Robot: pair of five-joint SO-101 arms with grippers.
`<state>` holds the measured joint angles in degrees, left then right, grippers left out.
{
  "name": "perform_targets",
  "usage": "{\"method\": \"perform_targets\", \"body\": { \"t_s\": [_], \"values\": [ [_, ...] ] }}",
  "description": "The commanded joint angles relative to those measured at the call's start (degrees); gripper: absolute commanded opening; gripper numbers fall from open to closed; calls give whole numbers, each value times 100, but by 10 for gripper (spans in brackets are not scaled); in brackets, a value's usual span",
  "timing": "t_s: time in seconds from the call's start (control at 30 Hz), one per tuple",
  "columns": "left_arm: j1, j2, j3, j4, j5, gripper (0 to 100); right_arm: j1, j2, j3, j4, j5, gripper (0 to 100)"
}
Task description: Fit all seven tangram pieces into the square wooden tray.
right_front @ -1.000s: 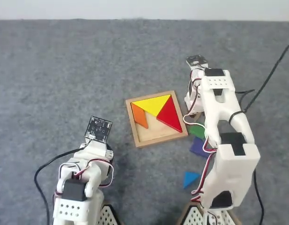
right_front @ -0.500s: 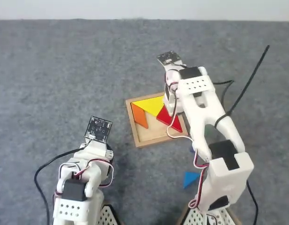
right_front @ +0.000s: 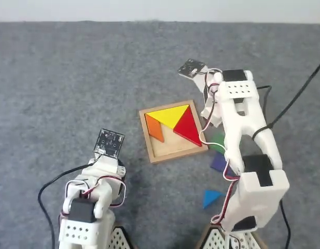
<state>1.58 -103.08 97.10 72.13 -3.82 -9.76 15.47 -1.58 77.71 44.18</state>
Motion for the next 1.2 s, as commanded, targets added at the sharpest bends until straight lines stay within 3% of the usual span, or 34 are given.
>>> {"method": "perform_targets", "body": {
  "t_s": [0.0, 0.23, 0.9, 1.17],
  "values": [
    [-26, -105, -57, 18, -26, 19, 40, 92, -316, -251, 457, 284],
    [-26, -105, -57, 18, -26, 19, -110, 593, -334, -338, 1213, 284],
    [-26, -105, -57, 18, -26, 19, -57, 1244, -343, -1244, 1284, 278],
    [-26, -105, -57, 18, -26, 19, -110, 1253, -308, -1209, 1275, 198]
  ]
}}
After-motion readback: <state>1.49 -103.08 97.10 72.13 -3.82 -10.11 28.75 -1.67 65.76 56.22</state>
